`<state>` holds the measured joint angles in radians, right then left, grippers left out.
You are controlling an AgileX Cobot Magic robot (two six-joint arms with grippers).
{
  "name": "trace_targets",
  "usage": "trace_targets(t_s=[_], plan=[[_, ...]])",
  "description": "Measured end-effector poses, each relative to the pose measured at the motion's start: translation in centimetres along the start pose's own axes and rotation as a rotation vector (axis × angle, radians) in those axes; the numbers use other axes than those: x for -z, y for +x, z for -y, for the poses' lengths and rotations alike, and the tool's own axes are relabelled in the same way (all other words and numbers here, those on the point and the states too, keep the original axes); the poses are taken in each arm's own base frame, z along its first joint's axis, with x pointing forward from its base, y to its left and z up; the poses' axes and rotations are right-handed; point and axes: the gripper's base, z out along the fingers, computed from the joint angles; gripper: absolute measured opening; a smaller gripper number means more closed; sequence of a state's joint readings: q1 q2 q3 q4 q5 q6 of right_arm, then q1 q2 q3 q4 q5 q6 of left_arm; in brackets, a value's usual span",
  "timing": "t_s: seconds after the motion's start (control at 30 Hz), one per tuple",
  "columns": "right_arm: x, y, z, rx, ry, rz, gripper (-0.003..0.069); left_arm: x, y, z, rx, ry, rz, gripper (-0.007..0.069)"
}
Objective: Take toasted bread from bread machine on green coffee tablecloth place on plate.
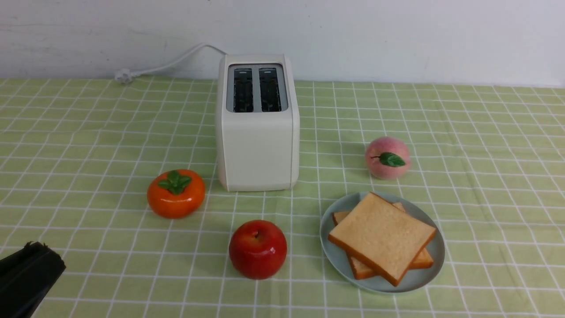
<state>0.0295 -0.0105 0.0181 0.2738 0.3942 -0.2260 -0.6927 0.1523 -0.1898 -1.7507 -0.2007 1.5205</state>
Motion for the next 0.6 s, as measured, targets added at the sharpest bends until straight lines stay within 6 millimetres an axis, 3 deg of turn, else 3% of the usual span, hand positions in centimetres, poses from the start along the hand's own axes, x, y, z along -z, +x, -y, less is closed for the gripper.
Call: trace_targets(t_s=[0.23, 0.4, 0.6], plan=[[0.0, 0.0, 0.0, -0.002, 0.0, 0.0, 0.0007, 0.0, 0.1, 0.3, 0.0, 0.037, -0.001, 0.0076], [0.0, 0.0, 0.0, -0.002, -0.001, -0.001, 0.0014, 0.2, 0.4, 2.0, -0.26, 0.224, 0.001, -0.0013], [0.0, 0.0, 0.0, -0.002, -0.001, -0.001, 0.0019, 0.3, 0.8, 2.3, -0.184, 0.261, -0.05, -0.0013]])
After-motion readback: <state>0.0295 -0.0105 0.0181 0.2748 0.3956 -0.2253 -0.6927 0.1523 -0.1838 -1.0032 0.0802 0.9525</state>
